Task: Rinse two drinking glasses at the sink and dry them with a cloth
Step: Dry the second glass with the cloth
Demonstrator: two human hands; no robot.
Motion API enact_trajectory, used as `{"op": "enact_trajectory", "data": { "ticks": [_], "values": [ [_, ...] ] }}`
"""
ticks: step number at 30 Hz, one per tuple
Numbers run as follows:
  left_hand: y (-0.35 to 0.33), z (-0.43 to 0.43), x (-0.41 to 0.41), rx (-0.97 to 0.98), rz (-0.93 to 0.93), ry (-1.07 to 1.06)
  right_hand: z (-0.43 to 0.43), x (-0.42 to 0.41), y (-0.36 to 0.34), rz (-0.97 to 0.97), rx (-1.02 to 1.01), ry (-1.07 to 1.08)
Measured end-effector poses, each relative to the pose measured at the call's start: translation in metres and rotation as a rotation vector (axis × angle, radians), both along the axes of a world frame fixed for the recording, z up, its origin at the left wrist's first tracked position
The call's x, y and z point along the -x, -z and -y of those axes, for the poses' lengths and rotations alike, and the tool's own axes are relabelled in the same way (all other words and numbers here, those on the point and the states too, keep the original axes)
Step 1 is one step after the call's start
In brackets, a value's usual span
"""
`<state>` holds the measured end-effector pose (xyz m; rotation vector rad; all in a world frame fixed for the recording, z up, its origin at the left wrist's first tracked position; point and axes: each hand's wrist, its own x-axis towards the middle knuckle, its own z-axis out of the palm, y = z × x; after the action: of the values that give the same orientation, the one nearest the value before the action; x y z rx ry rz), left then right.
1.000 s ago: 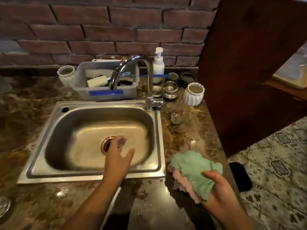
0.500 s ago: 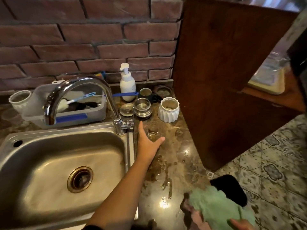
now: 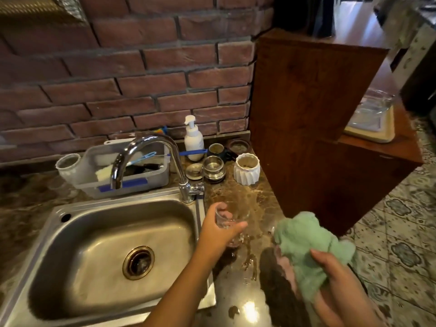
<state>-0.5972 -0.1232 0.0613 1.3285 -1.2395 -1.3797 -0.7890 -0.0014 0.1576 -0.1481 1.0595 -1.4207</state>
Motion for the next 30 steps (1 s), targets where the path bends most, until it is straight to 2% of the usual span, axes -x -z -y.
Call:
{"op": "enact_trajectory", "data": {
  "ticks": [2, 4, 8, 10, 11, 12, 17, 20, 23, 26, 28, 30],
  "values": [
    [-0.029, -0.028, -0.017, 0.016, -0.003, 0.036, 0.008, -0.026, -0.014, -0.232, 0.063, -0.094],
    [-0.055, -0.053, -0.037, 0.019, -0.035, 0.054, 0.007, -0.053, -0.034, -0.481, 0.216, -0.189],
    [-0.098, -0.097, -0.087, -0.112, -0.171, 0.097, -0.005, -0.106, -0.054, -0.933, 0.581, -0.634],
    [-0.113, -0.116, -0.115, -0.187, -0.200, 0.065, -0.003, -0.127, -0.055, -1.232, 0.786, -0.807],
    [-0.118, -0.125, -0.129, -0.219, -0.218, 0.066, -0.002, -0.137, -0.060, -1.304, 0.830, -0.858],
    [-0.124, -0.132, -0.143, -0.254, -0.239, 0.084, -0.002, -0.148, -0.065, -1.322, 0.848, -0.885],
    [-0.166, -0.142, -0.200, -0.355, -0.297, 0.248, -0.004, -0.194, -0.090, -1.123, 0.784, -0.993],
    [-0.178, -0.135, -0.233, -0.299, -0.168, 0.342, -0.011, -0.224, -0.095, -0.872, 0.698, -1.061],
    [-0.187, -0.127, -0.261, -0.270, 0.063, 0.423, -0.019, -0.252, -0.098, -0.703, 0.659, -1.156],
    [-0.202, -0.127, -0.283, -0.363, 0.217, 0.438, -0.029, -0.278, -0.098, -0.590, 0.596, -1.063],
    [-0.204, -0.127, -0.300, -0.375, 0.142, 0.299, -0.039, -0.297, -0.091, -0.703, 0.698, -0.862],
    [-0.205, -0.132, -0.313, -0.342, -0.046, 0.134, -0.047, -0.315, -0.087, -1.028, 0.950, -0.694]
  ]
}}
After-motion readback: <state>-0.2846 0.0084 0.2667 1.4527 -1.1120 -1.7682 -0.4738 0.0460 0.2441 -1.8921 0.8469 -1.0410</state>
